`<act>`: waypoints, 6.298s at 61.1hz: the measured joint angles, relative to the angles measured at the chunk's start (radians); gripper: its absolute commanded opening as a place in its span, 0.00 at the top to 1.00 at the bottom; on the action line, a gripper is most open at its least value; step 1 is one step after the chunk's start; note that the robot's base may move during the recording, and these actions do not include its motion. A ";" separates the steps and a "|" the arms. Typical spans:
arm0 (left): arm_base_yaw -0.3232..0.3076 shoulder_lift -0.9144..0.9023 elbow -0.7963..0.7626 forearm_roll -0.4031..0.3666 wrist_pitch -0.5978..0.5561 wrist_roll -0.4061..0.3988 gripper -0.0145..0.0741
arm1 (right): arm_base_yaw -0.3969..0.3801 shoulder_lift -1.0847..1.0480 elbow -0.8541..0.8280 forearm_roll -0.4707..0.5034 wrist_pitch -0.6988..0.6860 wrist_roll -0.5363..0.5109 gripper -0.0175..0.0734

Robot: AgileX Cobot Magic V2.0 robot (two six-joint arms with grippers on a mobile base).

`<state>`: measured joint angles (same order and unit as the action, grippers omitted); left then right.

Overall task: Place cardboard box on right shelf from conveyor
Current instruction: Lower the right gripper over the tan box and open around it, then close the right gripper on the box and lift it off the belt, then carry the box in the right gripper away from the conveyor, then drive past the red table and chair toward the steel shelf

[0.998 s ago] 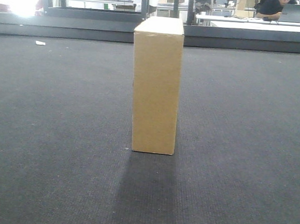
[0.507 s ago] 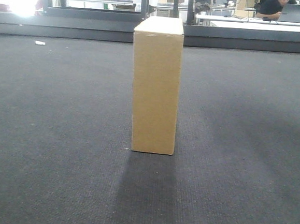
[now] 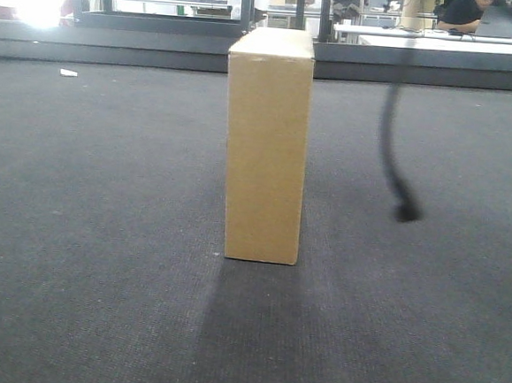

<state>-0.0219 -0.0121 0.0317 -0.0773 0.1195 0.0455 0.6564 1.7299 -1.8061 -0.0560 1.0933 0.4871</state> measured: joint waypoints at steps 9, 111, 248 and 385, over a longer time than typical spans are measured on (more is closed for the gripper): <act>0.000 0.000 0.000 0.000 0.000 0.000 0.97 | 0.023 0.083 -0.083 -0.121 0.093 0.175 0.15; 0.000 0.000 0.000 0.000 0.000 0.000 0.97 | 0.049 0.242 -0.099 -0.225 0.086 0.357 0.41; 0.000 0.000 0.000 0.000 0.000 0.000 0.97 | -0.425 -1.596 1.068 0.040 -0.300 -0.341 0.61; -0.013 0.000 0.000 0.000 0.000 0.000 0.97 | -0.425 -1.598 1.068 0.040 -0.296 -0.344 0.61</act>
<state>-0.0350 -0.0121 0.0317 -0.0773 0.1195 0.0455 0.2309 0.1322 -0.7379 -0.0160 0.7974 0.1433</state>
